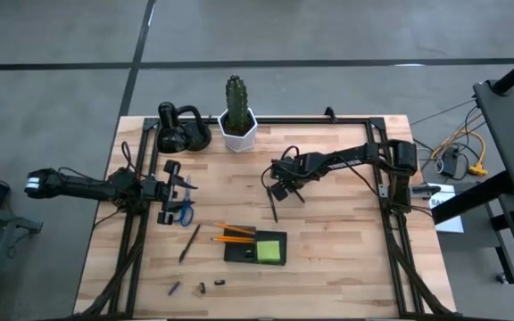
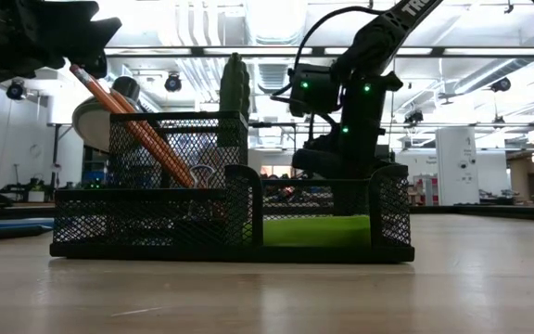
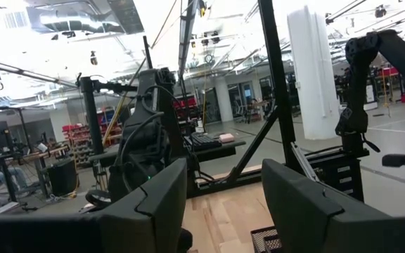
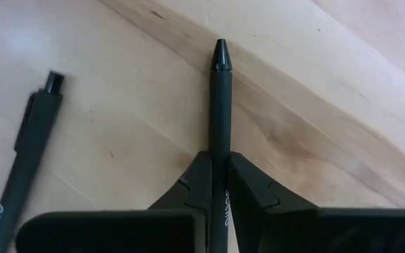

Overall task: Pick and place office supplies into organizer
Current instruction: Put the right black ballpen into the desk organizer, then put the top black ballpen into the desk organizer

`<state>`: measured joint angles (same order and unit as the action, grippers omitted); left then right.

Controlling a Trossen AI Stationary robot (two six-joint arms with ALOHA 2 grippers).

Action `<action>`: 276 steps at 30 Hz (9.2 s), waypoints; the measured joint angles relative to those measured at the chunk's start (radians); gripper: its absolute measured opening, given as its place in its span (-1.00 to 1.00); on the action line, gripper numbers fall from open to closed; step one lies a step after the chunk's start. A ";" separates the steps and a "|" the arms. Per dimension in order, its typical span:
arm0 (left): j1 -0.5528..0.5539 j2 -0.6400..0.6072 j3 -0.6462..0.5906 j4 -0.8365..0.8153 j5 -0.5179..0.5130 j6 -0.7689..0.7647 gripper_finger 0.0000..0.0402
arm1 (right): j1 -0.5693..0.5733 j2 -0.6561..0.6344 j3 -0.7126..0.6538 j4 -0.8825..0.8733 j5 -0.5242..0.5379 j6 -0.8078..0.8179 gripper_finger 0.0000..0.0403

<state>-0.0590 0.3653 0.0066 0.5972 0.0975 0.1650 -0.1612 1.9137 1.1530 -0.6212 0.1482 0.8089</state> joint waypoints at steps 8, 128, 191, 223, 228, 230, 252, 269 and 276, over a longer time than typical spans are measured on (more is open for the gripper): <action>0.000 -0.001 0.000 -0.002 0.000 0.000 -0.16 | 0.028 -0.097 -0.001 -0.002 0.021 0.003 -0.92; 0.000 -0.006 0.000 0.008 0.000 0.000 -0.16 | 0.415 0.100 -0.145 1.388 0.023 -0.574 -0.93; 0.000 -0.005 0.000 0.008 0.000 0.001 -0.16 | 0.258 -0.308 0.018 0.330 0.326 -0.175 0.09; 0.000 -0.001 0.000 -0.006 0.000 0.004 -0.16 | 0.147 0.128 0.383 -0.261 -0.026 0.085 0.20; 0.000 -0.001 0.000 -0.002 0.000 0.007 -0.16 | 0.143 0.150 0.382 -0.274 -0.026 0.093 0.18; 0.000 -0.001 0.000 -0.002 0.000 0.007 -0.16 | 0.143 0.161 0.382 -0.264 -0.026 0.092 0.18; 0.000 0.000 0.000 0.002 0.000 0.006 -0.16 | 0.143 0.218 0.380 -0.235 -0.020 0.100 0.15; 0.000 0.000 0.000 -0.002 0.000 0.004 -0.16 | 0.143 0.255 0.384 -0.234 -0.072 0.066 0.08; 0.000 0.001 0.000 -0.002 0.000 0.003 -0.16 | 0.143 0.257 0.384 -0.231 -0.079 0.055 -0.10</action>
<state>-0.0593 0.3660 0.0063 0.5953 0.0975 0.1684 -0.0181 2.1704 1.5368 -0.8524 0.0693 0.8639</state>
